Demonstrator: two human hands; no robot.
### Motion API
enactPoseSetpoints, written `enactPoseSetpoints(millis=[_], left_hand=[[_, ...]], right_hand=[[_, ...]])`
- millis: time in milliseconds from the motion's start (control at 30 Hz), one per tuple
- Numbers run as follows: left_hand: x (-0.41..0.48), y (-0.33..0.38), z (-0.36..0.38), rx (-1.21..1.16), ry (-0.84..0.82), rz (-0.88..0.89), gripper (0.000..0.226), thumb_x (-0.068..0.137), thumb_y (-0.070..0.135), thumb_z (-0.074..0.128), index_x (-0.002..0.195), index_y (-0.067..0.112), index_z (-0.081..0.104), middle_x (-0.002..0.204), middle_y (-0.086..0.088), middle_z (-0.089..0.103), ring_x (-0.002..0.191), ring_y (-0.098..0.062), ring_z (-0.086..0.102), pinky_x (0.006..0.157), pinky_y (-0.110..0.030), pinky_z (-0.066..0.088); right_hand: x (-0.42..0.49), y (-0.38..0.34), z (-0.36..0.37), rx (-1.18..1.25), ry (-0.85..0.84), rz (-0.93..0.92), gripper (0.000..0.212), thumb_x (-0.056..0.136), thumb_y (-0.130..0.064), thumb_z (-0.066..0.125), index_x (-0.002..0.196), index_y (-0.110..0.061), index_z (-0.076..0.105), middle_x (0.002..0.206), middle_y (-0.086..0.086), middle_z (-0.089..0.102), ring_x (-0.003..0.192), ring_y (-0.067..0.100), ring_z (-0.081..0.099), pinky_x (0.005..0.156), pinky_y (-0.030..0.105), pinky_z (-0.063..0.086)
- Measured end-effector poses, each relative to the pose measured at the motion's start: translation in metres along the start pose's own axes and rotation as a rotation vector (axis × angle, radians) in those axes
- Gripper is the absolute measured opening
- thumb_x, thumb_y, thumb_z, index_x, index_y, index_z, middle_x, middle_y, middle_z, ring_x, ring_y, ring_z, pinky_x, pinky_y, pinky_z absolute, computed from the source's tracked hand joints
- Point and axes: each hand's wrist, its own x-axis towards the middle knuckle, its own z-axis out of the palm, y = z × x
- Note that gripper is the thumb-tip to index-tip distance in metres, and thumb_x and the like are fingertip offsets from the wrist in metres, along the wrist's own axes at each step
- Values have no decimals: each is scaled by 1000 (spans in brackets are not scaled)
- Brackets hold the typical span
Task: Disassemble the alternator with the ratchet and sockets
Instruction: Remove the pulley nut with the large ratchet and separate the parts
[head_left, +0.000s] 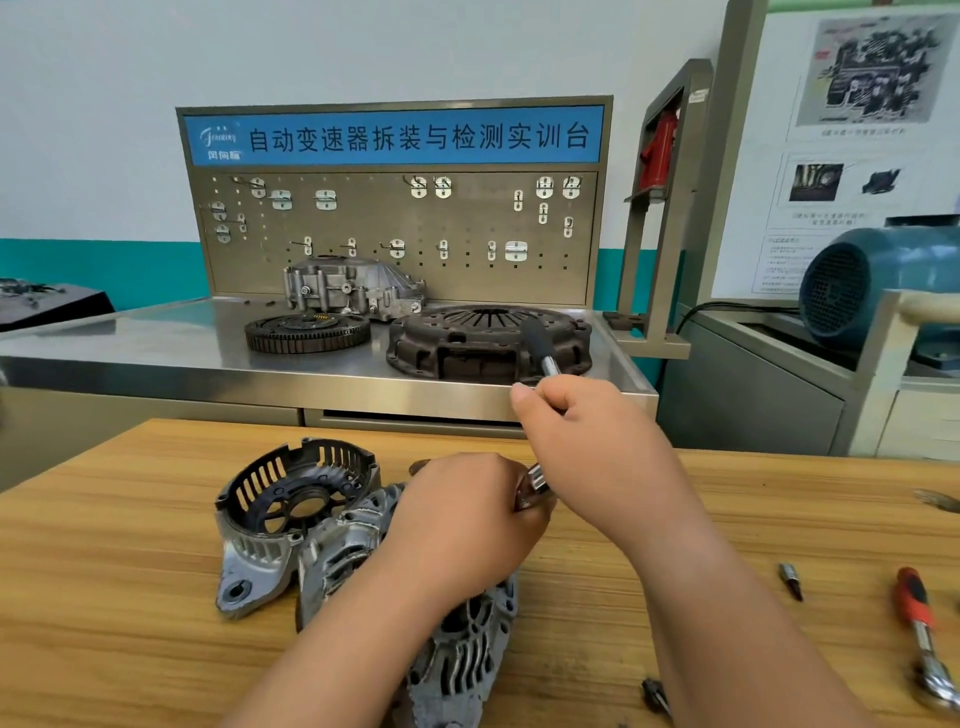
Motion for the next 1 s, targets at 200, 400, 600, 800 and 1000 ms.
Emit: enactPoseSetpoints(millis=[200, 400, 600, 800, 1000], left_hand=[[1, -5, 1, -50, 29, 24, 33, 83, 39, 49, 60, 17, 42, 54, 0, 50, 56, -17, 50, 50, -30, 38], [0, -6, 0, -72, 41, 144, 23, 84, 42, 48, 67, 31, 37, 62, 6, 50, 66, -16, 54, 56, -28, 44], [-2, -5, 2, -87, 36, 23, 43, 82, 43, 47, 49, 21, 31, 39, 4, 37, 44, -12, 38, 45, -27, 29], [-2, 2, -2, -8, 1, -6, 44, 83, 35, 48, 48, 19, 27, 41, 3, 29, 43, -13, 28, 43, -27, 23], [1, 3, 0, 0, -3, -26, 41, 85, 36, 49, 52, 19, 33, 48, 3, 38, 49, -15, 37, 45, -27, 26]], right_hand=[[3, 2, -8, 224, -155, -265, 40, 88, -19, 62, 53, -9, 45, 64, 2, 41, 61, 4, 42, 62, 25, 37], [4, 7, -16, 408, -348, -346, 38, 81, -12, 64, 49, -5, 45, 64, 5, 40, 63, 6, 41, 63, 18, 37], [-1, -4, -7, 320, -132, -248, 41, 91, -24, 61, 64, 4, 50, 61, 13, 45, 58, 20, 43, 57, 30, 39], [-1, -4, 3, 31, 41, -15, 40, 97, -37, 49, 66, -11, 50, 50, -5, 46, 54, 12, 47, 56, 34, 45], [2, 3, 0, 84, 10, -94, 28, 88, -24, 57, 68, -6, 52, 64, 10, 51, 63, 22, 50, 59, 38, 48]])
